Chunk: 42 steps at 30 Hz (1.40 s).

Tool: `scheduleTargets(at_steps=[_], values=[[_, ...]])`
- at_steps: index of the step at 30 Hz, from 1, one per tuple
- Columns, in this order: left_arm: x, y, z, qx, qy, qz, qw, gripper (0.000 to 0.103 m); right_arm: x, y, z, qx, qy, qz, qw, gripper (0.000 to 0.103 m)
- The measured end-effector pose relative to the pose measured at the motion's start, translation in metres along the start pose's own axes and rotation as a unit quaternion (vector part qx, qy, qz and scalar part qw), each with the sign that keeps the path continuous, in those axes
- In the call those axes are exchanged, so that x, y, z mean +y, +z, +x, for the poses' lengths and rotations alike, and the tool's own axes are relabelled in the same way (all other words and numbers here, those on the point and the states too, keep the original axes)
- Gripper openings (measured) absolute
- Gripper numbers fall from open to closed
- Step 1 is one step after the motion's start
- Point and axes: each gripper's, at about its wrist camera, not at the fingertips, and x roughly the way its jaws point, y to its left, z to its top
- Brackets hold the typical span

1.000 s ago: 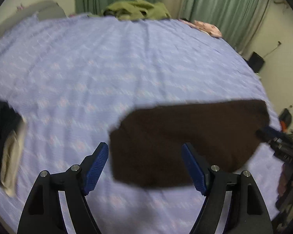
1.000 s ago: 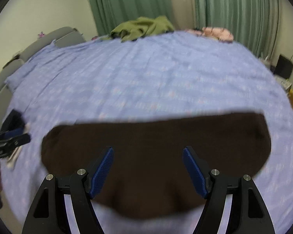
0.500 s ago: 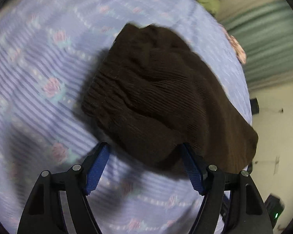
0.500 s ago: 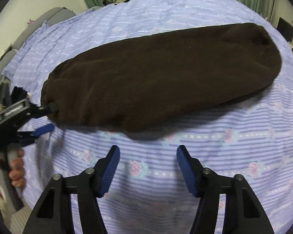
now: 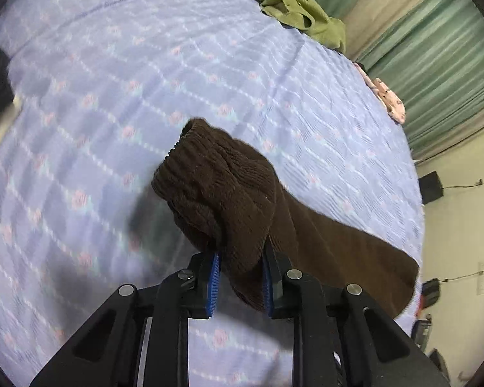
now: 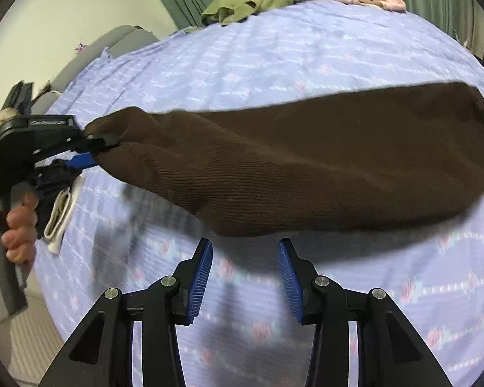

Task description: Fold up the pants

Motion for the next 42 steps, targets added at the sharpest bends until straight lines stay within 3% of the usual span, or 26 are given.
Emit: scheduleTargets(at_steps=[6,9,14,17,20,22,23,24,28,32,33,34,36,40,42], values=[[-0.006,0.022,0.016,-0.008,0.004,0.008,0.9999,0.021,-0.009,0.037,-0.005,-0.046,0.009,-0.014,0.999,0.044],[-0.007,0.028,0.019,-0.012,0.005,0.009,0.9999,0.021,-0.02,0.056,-0.006,-0.06,0.03,0.015,0.998,0.044],[-0.017,0.034,0.023,-0.019,0.02,0.028,0.9992,0.021,-0.007,0.049,-0.003,-0.05,0.03,-0.023,0.998,0.051],[-0.012,0.035,0.024,-0.017,0.016,0.016,0.9996,0.021,0.003,0.043,0.012,-0.026,0.05,-0.034,0.998,0.051],[0.0,0.032,0.023,-0.01,0.011,-0.001,0.9999,0.021,0.006,0.044,0.023,-0.019,0.043,-0.047,0.998,0.051],[0.011,0.026,0.019,-0.007,0.005,-0.013,0.9999,0.021,0.006,0.046,0.023,-0.023,0.048,-0.046,0.998,0.044],[0.018,0.02,0.016,-0.003,0.001,-0.023,0.9997,0.021,0.006,0.046,0.023,-0.021,0.041,-0.05,0.998,0.028],[0.022,0.014,0.014,0.001,0.0,-0.029,0.9996,0.021,0.005,0.045,0.024,-0.012,0.045,-0.051,0.998,0.024],[0.047,-0.029,0.011,0.029,0.018,-0.046,0.9983,0.021,0.01,0.017,0.016,0.031,0.052,-0.052,0.997,0.021],[0.085,-0.063,0.032,0.075,0.019,-0.103,0.9917,0.021,0.009,-0.013,0.032,0.083,0.036,-0.047,0.995,0.02],[0.088,-0.066,0.035,0.077,0.017,-0.101,0.9918,0.026,0.008,-0.017,0.036,0.091,0.034,-0.043,0.994,0.021],[0.087,-0.066,0.035,0.077,0.026,-0.092,0.9924,0.038,0.007,-0.019,0.038,0.094,0.03,-0.039,0.994,0.022],[0.078,-0.062,0.026,0.074,0.059,-0.058,0.9938,0.048,0.008,-0.022,0.034,0.096,0.018,-0.039,0.994,0.032],[0.038,-0.067,-0.013,0.051,0.095,0.054,0.9926,0.054,0.005,-0.021,-0.012,0.053,-0.033,-0.051,0.997,0.05],[0.008,-0.076,-0.035,0.025,0.093,0.114,0.9887,0.058,-0.011,-0.016,-0.047,0.008,-0.061,-0.034,0.997,0.067]])
